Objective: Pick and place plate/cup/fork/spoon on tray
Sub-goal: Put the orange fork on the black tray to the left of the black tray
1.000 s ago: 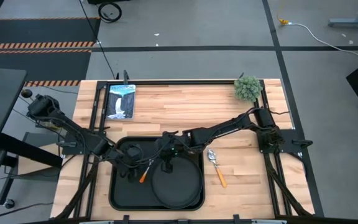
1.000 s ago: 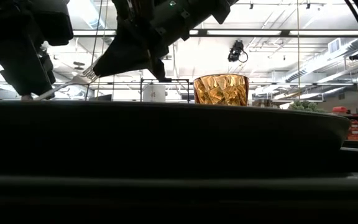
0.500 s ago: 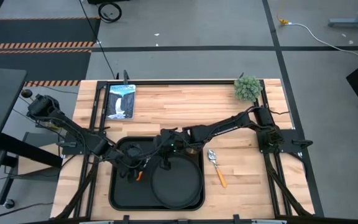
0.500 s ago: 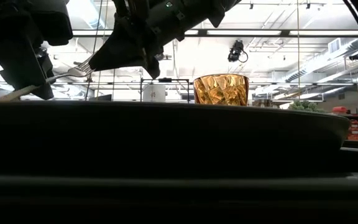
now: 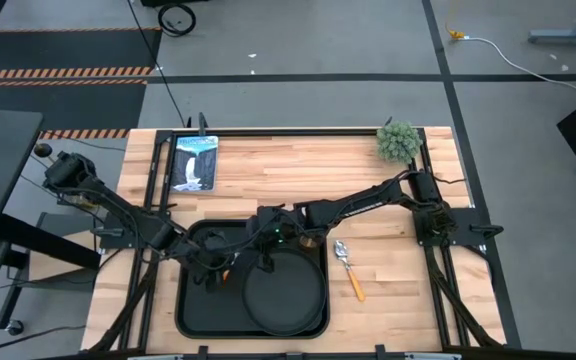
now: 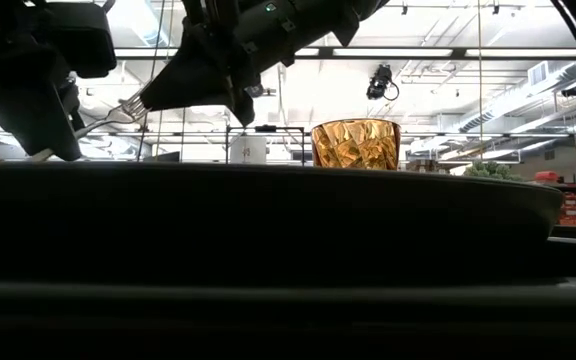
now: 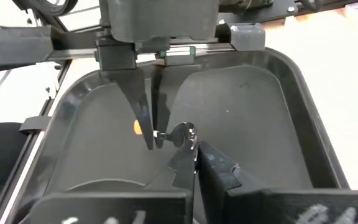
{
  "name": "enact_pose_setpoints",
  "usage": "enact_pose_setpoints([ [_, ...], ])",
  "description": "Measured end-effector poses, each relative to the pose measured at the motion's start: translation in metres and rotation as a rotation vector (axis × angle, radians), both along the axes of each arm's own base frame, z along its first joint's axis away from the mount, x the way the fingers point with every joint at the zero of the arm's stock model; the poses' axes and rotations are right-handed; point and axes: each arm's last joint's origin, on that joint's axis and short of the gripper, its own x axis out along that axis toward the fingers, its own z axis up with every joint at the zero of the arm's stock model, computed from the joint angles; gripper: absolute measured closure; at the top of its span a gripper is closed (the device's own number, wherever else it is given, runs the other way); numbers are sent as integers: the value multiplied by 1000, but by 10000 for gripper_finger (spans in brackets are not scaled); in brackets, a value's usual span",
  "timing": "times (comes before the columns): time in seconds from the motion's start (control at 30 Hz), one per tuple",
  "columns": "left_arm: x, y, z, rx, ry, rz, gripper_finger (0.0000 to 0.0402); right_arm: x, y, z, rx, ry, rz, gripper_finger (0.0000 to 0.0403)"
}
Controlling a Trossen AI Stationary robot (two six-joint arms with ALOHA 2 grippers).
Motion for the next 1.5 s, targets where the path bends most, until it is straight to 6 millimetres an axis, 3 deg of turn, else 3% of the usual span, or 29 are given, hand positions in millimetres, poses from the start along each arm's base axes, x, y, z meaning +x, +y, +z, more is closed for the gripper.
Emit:
enact_pose_setpoints([
  [0.37, 1, -1, 1, -48, -17, 62, 391, -3, -1, 3, 28, 21, 16, 300],
  [0.63, -12, -12, -10, -206, -23, 171, 389, -26, -5, 26, 1, 146, 46, 251],
  [0.9, -27, -33, -24, -387, -13, 393, 388, -36, -6, 32, -104, 189, 34, 247],
  [1.13, -23, -56, -47, -644, 32, 568, 387, -36, -7, 32, -180, 175, 82, 247],
  [1.5, -16, -60, -63, -764, 38, 749, 386, -41, -7, 28, -259, 223, 146, 247],
])
